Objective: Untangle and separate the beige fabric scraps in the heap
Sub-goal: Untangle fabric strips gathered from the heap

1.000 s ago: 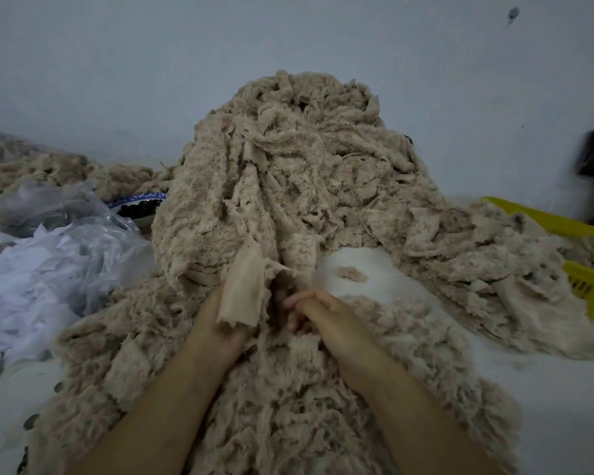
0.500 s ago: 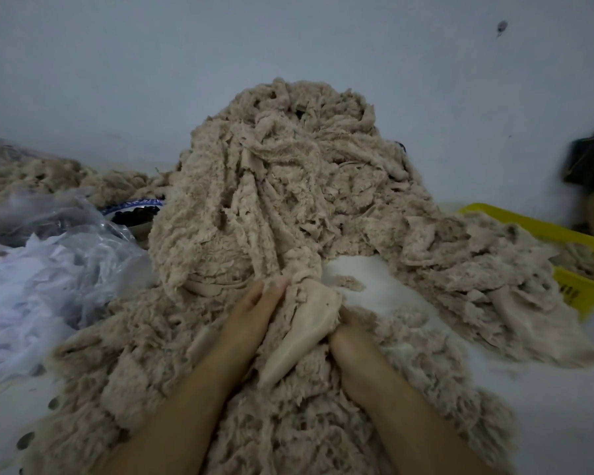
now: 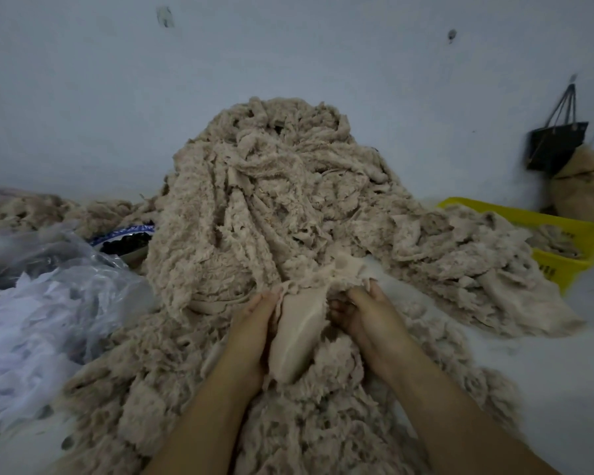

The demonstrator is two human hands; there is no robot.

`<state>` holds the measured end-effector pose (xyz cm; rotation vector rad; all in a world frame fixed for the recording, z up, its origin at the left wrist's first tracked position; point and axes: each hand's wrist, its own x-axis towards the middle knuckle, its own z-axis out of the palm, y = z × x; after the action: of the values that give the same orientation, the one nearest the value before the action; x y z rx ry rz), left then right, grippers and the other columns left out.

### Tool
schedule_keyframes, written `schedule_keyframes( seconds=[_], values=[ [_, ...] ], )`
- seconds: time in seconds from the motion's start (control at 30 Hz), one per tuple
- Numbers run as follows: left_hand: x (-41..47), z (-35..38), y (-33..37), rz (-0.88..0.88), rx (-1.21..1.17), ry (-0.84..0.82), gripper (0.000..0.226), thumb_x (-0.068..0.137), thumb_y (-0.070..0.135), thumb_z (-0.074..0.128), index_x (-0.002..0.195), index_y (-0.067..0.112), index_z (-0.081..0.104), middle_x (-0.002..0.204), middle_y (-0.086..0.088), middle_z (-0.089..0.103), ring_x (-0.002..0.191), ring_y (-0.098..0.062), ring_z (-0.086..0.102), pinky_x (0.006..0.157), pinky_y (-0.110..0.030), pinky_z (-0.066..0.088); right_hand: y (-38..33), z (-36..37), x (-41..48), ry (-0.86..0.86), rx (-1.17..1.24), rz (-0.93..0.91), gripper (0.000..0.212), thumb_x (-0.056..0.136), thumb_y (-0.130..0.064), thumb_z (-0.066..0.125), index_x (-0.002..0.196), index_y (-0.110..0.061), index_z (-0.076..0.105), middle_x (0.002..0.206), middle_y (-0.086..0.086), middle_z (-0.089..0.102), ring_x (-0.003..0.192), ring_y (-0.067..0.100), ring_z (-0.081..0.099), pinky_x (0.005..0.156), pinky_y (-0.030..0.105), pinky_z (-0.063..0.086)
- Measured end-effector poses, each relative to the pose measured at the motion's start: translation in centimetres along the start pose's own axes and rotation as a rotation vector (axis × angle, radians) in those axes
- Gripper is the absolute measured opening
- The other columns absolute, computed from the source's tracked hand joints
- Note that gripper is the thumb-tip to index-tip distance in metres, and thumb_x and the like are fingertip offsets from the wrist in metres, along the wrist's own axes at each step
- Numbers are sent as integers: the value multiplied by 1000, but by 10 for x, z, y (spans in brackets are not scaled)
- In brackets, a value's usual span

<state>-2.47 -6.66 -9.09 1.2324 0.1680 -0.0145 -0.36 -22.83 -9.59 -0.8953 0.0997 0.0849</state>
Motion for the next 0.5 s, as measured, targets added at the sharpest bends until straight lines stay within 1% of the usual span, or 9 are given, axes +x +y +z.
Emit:
schedule_keyframes(
  seconds=[0.07, 0.13, 0.17, 0.2, 0.27, 0.33, 0.37, 0.43, 0.5],
  values=[
    [0, 2, 4, 9, -21, 23, 24, 97, 33, 61, 87, 23, 81, 94, -4, 78, 81, -21, 76, 59, -30, 58, -2, 5, 0, -30, -30, 10, 44, 99, -5, 49, 142, -7, 39, 65, 8, 69, 53, 14, 64, 51, 27, 55],
    [4, 6, 8, 31, 6, 52, 27, 95, 38, 63, 79, 24, 80, 89, -5, 78, 74, -20, 74, 62, -32, 56, -7, 7, 1, -60, -64, 15, 12, 98, -9, 48, 104, -5, 58, 62, 6, 65, 53, 16, 63, 51, 30, 55],
    [6, 9, 11, 53, 39, 59, 29, 95, 39, 64, 75, 24, 79, 86, -5, 77, 70, -19, 72, 62, -31, 55, -9, 9, 0, -66, -73, 10, 20, 98, -15, 48, 88, -6, 63, 64, 6, 66, 56, 17, 64, 53, 32, 55],
    [7, 13, 14, 78, 84, 63, 31, 95, 40, 64, 72, 24, 77, 81, -5, 76, 66, -17, 70, 60, -29, 54, -12, 11, -1, -89, -118, 0, 31, 100, -25, 50, 81, -10, 70, 70, 6, 69, 61, 17, 67, 58, 34, 57],
    [8, 23, 20, 123, 202, 61, 32, 96, 40, 64, 69, 23, 72, 72, -4, 73, 60, -14, 66, 54, -25, 51, -12, 14, -5, -152, -304, -23, 34, 97, -48, 54, 99, -21, 75, 94, 4, 76, 82, 18, 73, 74, 37, 59],
    [9, 32, 22, 163, 337, 33, 33, 96, 38, 63, 69, 21, 72, 73, -7, 73, 64, -17, 66, 59, -29, 52, -7, 15, -8, -165, -533, -9, 43, 91, -55, 60, 119, -23, 65, 111, -1, 74, 101, 16, 70, 90, 37, 56],
    [9, 35, 22, 178, 380, 12, 33, 97, 37, 62, 71, 18, 72, 76, -10, 74, 69, -21, 65, 64, -35, 53, -4, 14, -6, -158, -625, -13, 43, 91, -54, 62, 119, -22, 64, 112, -4, 72, 102, 13, 69, 92, 34, 55],
    [11, 36, 22, 177, 394, 2, 36, 98, 39, 61, 81, 9, 72, 79, -10, 71, 72, -25, 62, 68, -40, 50, -3, 14, -5, -97, -725, -23, 28, 95, -48, 58, 105, -23, 65, 102, -8, 71, 92, 6, 68, 76, 20, 55],
    [15, 32, 23, 160, 361, 43, 38, 98, 45, 57, 84, 13, 74, 78, 0, 73, 71, -17, 67, 65, -29, 53, -5, 10, -5, -51, -790, 2, 21, 96, -45, 55, 91, -26, 63, 96, -10, 69, 86, 5, 66, 67, 19, 52]
  ],
)
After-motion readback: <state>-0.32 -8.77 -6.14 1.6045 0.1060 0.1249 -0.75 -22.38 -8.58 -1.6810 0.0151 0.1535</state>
